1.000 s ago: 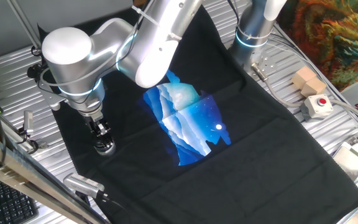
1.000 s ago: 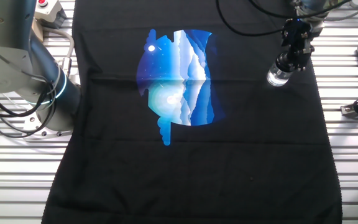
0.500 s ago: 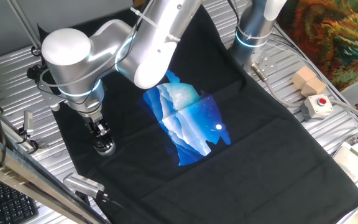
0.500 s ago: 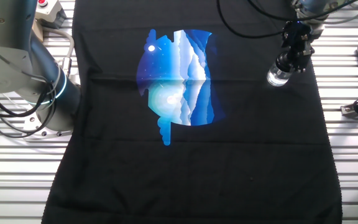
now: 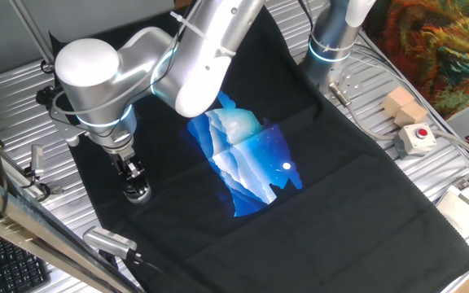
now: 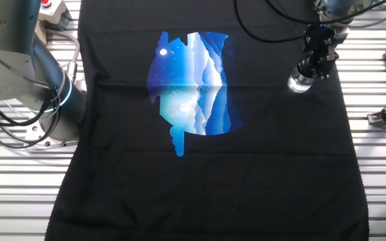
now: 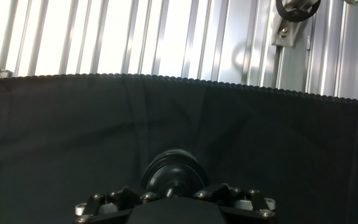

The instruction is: Screw the lid onto the jar

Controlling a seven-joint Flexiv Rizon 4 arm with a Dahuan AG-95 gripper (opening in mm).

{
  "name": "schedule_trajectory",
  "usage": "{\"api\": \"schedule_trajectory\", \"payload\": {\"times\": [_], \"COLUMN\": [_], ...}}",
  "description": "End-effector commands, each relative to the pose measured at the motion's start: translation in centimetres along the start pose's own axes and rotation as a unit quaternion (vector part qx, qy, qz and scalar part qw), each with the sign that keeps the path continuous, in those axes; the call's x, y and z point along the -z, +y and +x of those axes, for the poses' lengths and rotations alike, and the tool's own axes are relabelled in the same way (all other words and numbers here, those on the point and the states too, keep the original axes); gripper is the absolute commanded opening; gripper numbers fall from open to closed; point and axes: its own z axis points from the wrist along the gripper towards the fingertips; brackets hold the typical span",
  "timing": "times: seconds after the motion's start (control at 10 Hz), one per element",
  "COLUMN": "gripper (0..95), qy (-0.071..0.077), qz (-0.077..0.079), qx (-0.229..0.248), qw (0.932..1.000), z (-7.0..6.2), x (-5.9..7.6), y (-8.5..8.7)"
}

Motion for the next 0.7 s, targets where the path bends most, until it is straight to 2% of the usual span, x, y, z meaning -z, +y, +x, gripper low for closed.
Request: {"api": "schedule_trajectory", "payload": {"times": [0.1, 0.7], "gripper": [76.0, 76.0], "qy": [0.000, 0.001], "qz": [0.001, 0.002], "qx": [0.000, 0.002], "qw": [1.0000, 1.0000], "z": [0.00, -0.02], "x": [-0.11, -0.49], "y": [0.01, -0.05]}}
